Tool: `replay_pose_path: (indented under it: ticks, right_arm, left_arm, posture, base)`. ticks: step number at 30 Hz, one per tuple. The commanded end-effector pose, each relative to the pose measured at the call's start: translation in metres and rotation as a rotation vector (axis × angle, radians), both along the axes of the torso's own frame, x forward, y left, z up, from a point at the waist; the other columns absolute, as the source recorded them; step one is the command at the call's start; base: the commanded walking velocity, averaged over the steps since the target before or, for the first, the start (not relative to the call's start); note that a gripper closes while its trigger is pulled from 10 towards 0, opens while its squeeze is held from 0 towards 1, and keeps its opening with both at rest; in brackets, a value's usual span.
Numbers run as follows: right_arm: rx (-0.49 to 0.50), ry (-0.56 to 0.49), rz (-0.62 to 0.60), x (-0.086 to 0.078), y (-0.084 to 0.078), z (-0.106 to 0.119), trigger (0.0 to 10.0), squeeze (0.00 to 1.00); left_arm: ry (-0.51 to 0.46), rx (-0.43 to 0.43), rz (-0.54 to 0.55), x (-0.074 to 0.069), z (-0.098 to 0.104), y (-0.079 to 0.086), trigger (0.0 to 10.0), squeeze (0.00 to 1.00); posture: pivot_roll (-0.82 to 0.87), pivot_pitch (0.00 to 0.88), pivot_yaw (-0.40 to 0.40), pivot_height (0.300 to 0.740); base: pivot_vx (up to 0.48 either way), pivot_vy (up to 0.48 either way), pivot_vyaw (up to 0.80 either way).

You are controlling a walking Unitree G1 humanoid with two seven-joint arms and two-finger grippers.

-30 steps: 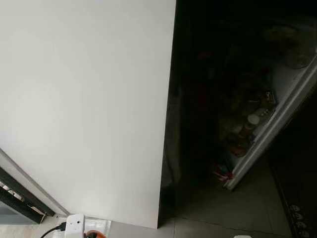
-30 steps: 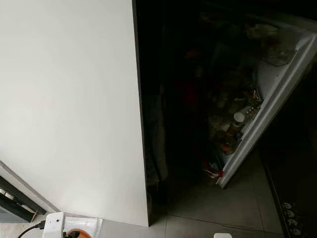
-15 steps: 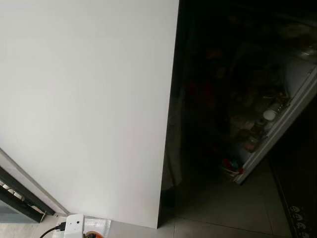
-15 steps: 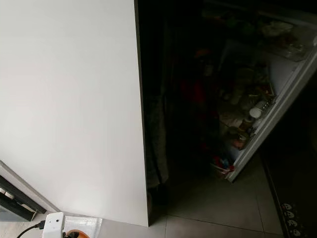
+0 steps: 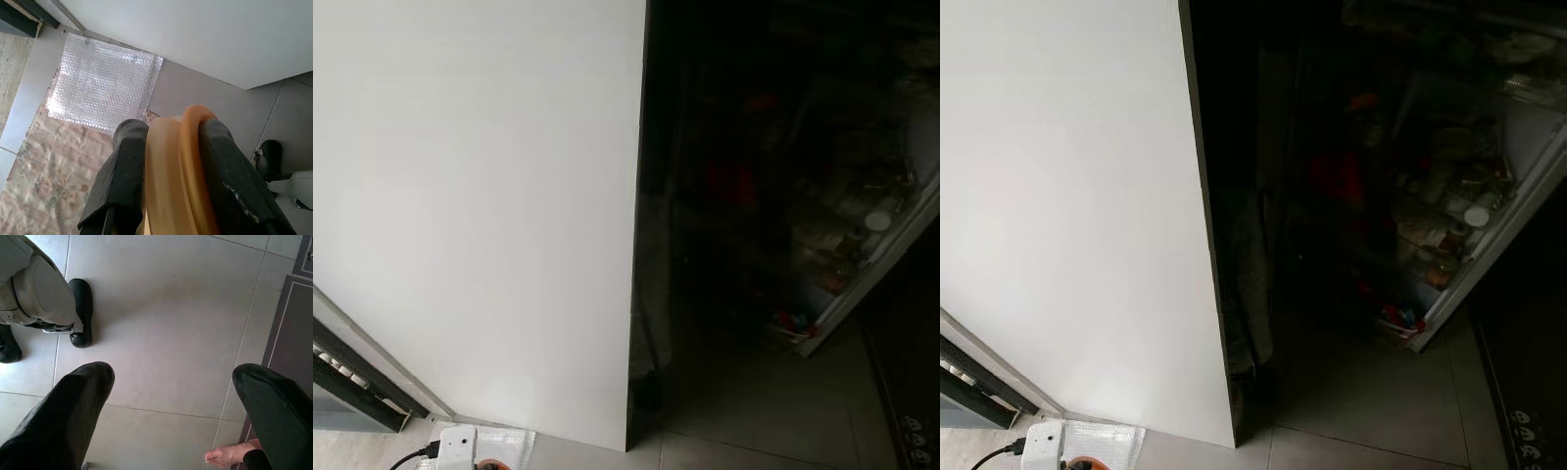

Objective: Restocking fridge

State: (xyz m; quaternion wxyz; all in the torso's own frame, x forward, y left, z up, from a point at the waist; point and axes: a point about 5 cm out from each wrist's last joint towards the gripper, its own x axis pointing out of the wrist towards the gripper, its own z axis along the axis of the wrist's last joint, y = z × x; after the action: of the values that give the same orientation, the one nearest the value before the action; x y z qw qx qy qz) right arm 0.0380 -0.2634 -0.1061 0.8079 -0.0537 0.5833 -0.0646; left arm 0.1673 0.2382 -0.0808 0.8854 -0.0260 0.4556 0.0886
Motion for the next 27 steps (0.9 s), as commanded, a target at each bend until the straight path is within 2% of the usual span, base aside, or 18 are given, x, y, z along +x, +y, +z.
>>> replay_pose_path:
  ticks: [1,9,12,17,20,27]
  right_arm:
    - [0.001,-0.002,0.015,0.0009,0.0016,-0.0003,10.0,0.0]
    - [-0.001,-0.001,0.032,0.0015,0.0012,0.0,10.0,0.0]
    - [-0.013,-0.002,0.063,0.0026,0.001,0.0003,10.0,0.0]
    - [-0.014,-0.002,0.06,0.0024,0.001,0.0003,10.0,0.0]
    - [-0.001,-0.008,0.029,0.002,0.0013,0.0001,10.0,0.0]
    - [0.0,-0.001,0.06,0.0021,0.0026,-0.0002,10.0,0.0]
  left_arm:
    - [0.08,-0.016,-0.017,-0.0167,-0.0087,-0.004,10.0,0.0]
    - [0.081,-0.013,-0.027,-0.0168,-0.0088,-0.0042,10.0,0.0]
    - [0.083,-0.013,-0.03,-0.0171,-0.0089,-0.0043,10.0,0.0]
    - [0.086,-0.011,-0.034,-0.0175,-0.009,-0.0042,10.0,0.0]
    - [0.087,-0.011,-0.035,-0.0178,-0.0091,-0.0041,10.0,0.0]
    - [0.091,-0.01,-0.04,-0.0186,-0.0093,-0.0035,10.0,0.0]
  posture:
    - [-0.2,0.0,0.01,0.74]
    - [-0.2,0.0,0.011,0.74]
    - [-0.2,0.0,0.01,0.74]
    - [-0.2,0.0,0.011,0.74]
    - [-0.2,0.0,0.012,0.74]
    - [-0.2,0.0,0.012,0.74]
  base:
    - [0.0,0.0,0.0]
    - [0.0,0.0,0.0]
    - [0.0,-0.281,0.0]
    - [0.0,-0.28,0.74]
    - [0.0,-0.275,0.0]
    - [0.0,-0.278,0.0]
